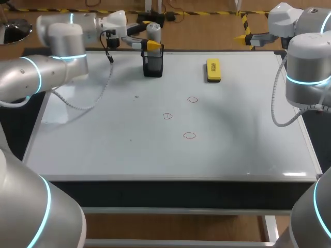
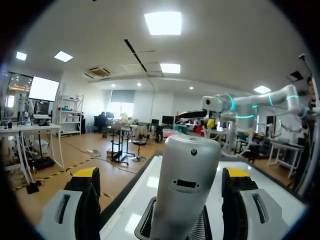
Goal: Pick up the inspection probe, press it on each red-marked spot on the whiteboard one by one, put down the probe, pick up the eraser, and wipe off all the red marks.
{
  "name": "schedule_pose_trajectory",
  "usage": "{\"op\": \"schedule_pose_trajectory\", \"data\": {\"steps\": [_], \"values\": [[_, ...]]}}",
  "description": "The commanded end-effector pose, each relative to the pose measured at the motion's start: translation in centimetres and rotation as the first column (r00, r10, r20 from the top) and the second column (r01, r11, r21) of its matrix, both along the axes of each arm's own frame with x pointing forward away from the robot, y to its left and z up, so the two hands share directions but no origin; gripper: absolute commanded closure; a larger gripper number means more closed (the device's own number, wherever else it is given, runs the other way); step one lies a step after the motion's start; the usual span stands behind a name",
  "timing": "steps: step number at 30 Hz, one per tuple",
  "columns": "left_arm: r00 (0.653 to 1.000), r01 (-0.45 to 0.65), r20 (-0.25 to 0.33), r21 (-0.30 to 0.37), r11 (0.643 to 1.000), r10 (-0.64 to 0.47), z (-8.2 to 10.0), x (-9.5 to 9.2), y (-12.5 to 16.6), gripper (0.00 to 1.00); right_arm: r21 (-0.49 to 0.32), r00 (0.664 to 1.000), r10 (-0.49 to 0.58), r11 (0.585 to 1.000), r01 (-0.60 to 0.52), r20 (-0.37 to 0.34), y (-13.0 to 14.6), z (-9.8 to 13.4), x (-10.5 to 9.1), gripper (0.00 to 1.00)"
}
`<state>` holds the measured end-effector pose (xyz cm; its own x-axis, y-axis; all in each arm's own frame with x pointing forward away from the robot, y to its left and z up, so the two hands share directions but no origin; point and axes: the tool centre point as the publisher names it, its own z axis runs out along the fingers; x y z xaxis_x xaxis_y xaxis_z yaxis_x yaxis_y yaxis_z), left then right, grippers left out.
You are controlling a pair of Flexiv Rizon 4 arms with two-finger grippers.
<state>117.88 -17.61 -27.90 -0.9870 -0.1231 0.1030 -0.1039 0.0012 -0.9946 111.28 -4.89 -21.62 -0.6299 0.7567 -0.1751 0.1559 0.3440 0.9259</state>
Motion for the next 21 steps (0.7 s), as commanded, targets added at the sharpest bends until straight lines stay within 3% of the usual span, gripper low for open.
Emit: {"op": "schedule_pose_trajectory", "data": {"steps": [1,9,11,12,13,14,21], "values": [[0.998,0.068,-0.003,-0.006,0.998,-0.068,-0.3,0.8,-0.6,0.00,-0.001,1.000,0.001,1.000,-0.001,-0.001,0.0,0.0,0.1,0.00],[0.997,0.078,-0.006,-0.011,0.997,-0.078,-0.5,0.7,-1.0,0.00,-0.001,1.000,0.001,1.000,-0.001,-0.001,0.0,0.0,0.1,0.00],[0.997,0.078,-0.007,-0.013,0.997,-0.078,-0.5,0.5,-1.1,0.26,-0.001,1.000,0.001,1.000,-0.001,-0.001,0.0,0.0,0.1,0.00],[0.997,0.079,-0.007,-0.014,0.997,-0.079,-0.6,0.5,-1.0,0.63,-0.001,1.000,0.001,1.000,-0.001,-0.001,0.0,0.0,0.1,0.00],[0.997,0.081,-0.007,-0.017,0.997,-0.081,-0.6,0.4,-1.0,0.92,-0.001,1.000,0.001,1.000,-0.001,-0.001,0.0,0.0,0.1,0.00],[0.996,0.084,-0.007,-0.018,0.996,-0.084,-0.6,0.3,-1.1,1.00,-0.001,1.000,0.001,1.000,-0.001,-0.001,0.0,0.0,0.1,0.00],[0.995,0.096,0.000,-0.009,0.995,-0.096,-0.2,-0.8,-1.4,1.00,-0.001,1.000,0.001,1.000,-0.001,-0.001,0.0,0.0,0.1,0.00]]}}
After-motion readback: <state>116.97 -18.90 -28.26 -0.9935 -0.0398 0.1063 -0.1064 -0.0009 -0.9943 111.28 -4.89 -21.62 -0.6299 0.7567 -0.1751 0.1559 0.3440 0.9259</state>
